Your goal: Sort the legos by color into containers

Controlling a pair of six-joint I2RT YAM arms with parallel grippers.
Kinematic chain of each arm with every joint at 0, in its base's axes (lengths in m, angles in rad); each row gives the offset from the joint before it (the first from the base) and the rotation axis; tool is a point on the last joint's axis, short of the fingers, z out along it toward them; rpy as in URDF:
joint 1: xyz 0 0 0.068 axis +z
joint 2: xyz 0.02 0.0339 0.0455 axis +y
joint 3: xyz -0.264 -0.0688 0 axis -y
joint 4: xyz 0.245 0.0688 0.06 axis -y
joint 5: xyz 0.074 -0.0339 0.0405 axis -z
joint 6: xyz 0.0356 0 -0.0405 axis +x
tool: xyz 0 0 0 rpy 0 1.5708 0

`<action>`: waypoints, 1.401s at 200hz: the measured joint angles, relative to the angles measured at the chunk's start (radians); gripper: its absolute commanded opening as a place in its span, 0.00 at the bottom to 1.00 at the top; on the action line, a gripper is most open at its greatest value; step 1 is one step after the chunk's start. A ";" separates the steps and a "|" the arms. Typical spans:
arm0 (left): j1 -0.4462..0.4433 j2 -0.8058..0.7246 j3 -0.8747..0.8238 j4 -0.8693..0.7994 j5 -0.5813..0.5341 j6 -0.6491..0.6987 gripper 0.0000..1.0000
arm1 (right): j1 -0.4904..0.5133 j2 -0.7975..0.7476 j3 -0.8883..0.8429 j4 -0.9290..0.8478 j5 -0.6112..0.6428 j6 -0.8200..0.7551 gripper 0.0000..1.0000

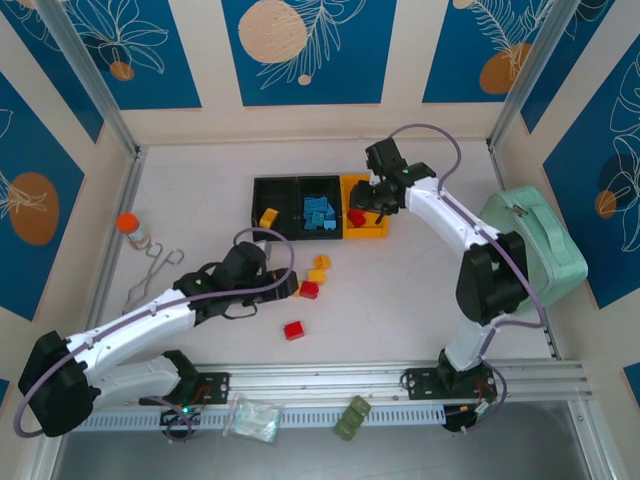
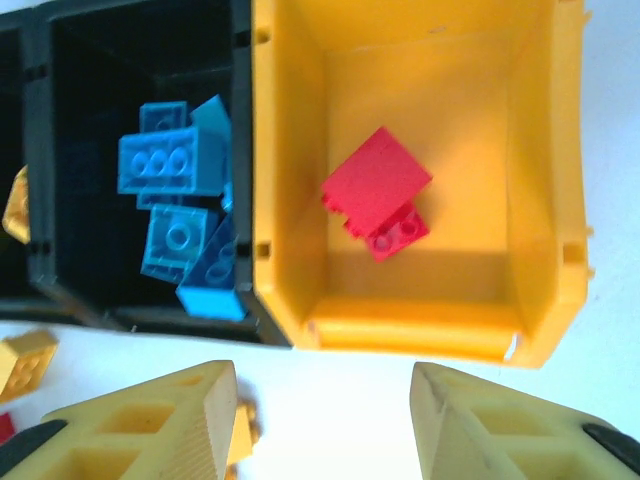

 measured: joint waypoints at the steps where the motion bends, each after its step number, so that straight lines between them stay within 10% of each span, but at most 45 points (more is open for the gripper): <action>1: 0.000 -0.002 -0.001 -0.002 -0.001 0.000 0.71 | 0.002 -0.006 -0.007 0.003 -0.001 0.000 0.49; 132: 0.000 -0.272 -0.092 -0.335 -0.104 -0.113 0.72 | 0.360 -0.340 -0.447 0.123 -0.083 -0.018 0.65; 280: 0.031 -0.410 -0.221 -0.467 -0.117 -0.209 0.72 | 0.707 -0.008 -0.389 0.189 -0.121 0.131 0.68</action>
